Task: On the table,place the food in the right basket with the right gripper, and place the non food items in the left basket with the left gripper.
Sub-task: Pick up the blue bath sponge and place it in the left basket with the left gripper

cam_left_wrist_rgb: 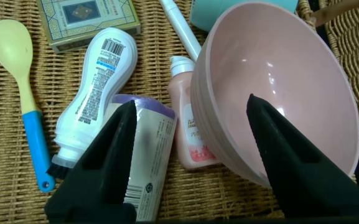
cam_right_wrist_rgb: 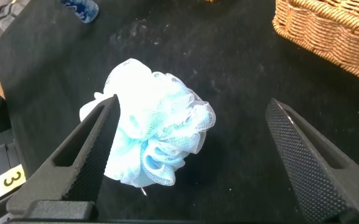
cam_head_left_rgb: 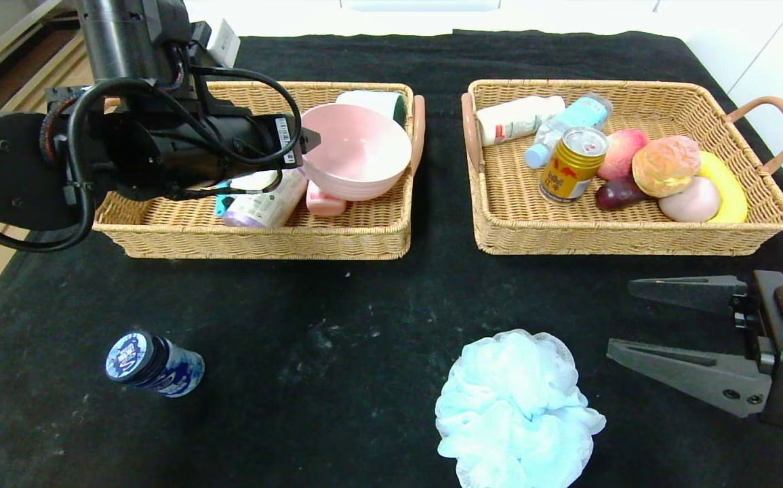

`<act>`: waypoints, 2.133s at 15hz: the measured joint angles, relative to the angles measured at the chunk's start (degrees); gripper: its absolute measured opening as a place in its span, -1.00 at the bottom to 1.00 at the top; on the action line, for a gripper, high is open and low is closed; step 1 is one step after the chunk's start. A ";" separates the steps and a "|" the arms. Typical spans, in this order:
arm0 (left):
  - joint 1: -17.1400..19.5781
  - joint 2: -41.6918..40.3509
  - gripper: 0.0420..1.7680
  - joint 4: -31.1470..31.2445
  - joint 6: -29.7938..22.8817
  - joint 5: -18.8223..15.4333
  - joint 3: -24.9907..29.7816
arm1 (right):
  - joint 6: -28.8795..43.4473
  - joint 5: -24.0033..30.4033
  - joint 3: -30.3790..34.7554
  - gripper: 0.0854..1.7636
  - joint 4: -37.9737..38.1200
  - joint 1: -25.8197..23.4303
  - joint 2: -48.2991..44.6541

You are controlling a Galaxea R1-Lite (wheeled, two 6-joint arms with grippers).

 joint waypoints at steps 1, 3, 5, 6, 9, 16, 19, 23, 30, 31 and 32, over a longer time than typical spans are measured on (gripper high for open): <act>0.00 -0.56 0.53 0.00 0.00 0.05 0.57 | 0.00 -0.01 0.00 0.94 0.01 0.05 0.00; 0.00 -2.21 0.62 -0.01 0.09 0.02 2.00 | 0.00 -0.01 0.00 0.94 0.00 0.05 -0.13; -0.02 -4.63 0.69 -0.26 0.44 -0.13 4.05 | 0.00 -0.01 0.00 0.94 0.00 -0.15 -0.30; -0.02 -6.10 0.72 -0.94 0.46 -0.26 5.34 | 0.00 0.00 -0.10 0.94 0.01 -0.33 -0.37; -0.44 -11.36 0.79 -3.71 0.59 -1.07 11.70 | 0.00 -0.01 -0.24 0.94 0.01 -0.63 -0.56; -11.91 -20.19 0.88 -4.86 0.89 -5.51 26.40 | 0.35 -0.09 -1.10 0.94 -0.07 -1.84 -1.41; -17.51 -20.60 0.90 -4.91 1.66 -6.36 28.90 | 0.82 -0.22 -2.22 0.94 0.15 -3.36 -1.83; -23.14 -19.08 0.91 -4.89 2.34 -6.31 29.16 | 1.06 -0.26 -2.91 0.94 0.17 -4.61 -2.16; -32.22 -15.69 0.93 -4.72 5.21 -5.90 29.77 | 1.15 -0.23 -3.57 0.94 0.37 -6.03 -3.67; -33.35 -15.53 0.93 -4.75 6.25 -5.84 30.70 | 1.17 -0.06 -3.66 0.94 0.39 -6.31 -3.75; -34.32 -15.34 0.93 -4.83 6.67 -5.79 31.42 | 1.17 -0.01 -3.66 0.94 0.54 -6.38 -3.91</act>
